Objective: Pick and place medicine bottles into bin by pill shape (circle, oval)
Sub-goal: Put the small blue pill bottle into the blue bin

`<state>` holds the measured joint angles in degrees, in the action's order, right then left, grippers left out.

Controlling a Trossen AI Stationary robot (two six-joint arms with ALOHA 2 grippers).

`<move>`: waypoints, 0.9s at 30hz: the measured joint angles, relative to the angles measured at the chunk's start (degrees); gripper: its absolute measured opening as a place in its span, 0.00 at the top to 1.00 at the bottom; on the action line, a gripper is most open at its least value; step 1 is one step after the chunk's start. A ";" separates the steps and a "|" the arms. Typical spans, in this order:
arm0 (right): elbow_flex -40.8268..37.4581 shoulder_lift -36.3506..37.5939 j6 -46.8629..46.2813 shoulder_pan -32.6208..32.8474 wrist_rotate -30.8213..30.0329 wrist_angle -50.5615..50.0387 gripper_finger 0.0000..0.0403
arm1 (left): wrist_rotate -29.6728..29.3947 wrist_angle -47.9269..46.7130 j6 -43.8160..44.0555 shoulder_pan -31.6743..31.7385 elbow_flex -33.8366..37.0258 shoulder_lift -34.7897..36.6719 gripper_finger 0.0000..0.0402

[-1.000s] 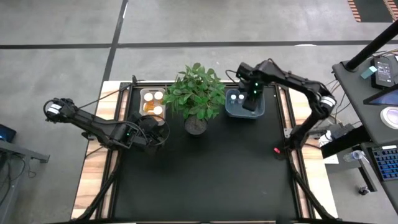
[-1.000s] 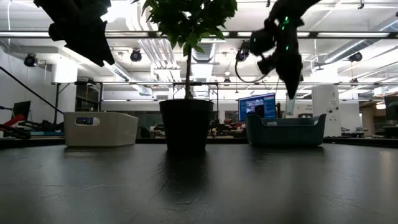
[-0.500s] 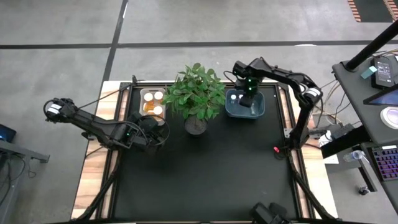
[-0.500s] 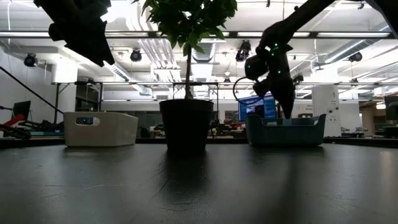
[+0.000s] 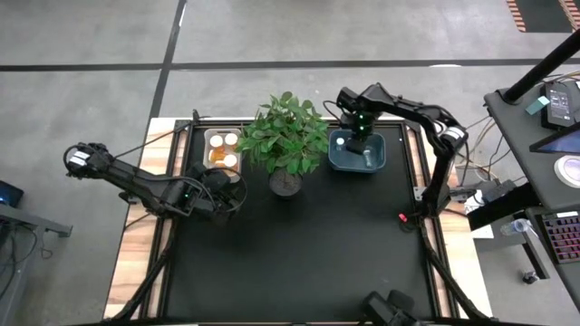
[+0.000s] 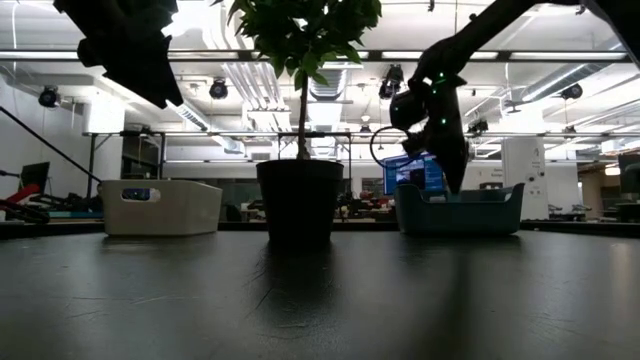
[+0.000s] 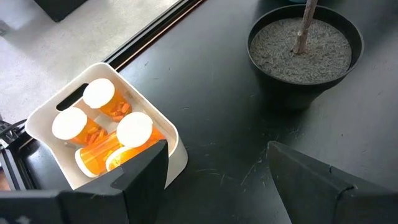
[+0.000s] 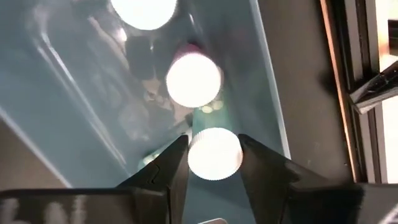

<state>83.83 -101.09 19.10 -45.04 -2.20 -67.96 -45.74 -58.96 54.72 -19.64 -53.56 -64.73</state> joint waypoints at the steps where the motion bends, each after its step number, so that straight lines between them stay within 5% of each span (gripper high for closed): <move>1: 0.00 -0.35 0.00 0.00 -0.54 -0.02 0.69 | 0.00 0.00 0.00 0.00 0.04 0.00 0.37; 27: 1.32 -1.17 -2.37 -0.11 -0.85 -1.32 0.66 | -1.28 -0.02 -1.11 -0.02 0.20 0.00 0.37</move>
<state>85.15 -102.27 16.73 -45.15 -3.05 -69.28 -47.02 -58.98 53.60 -19.66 -53.36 -64.73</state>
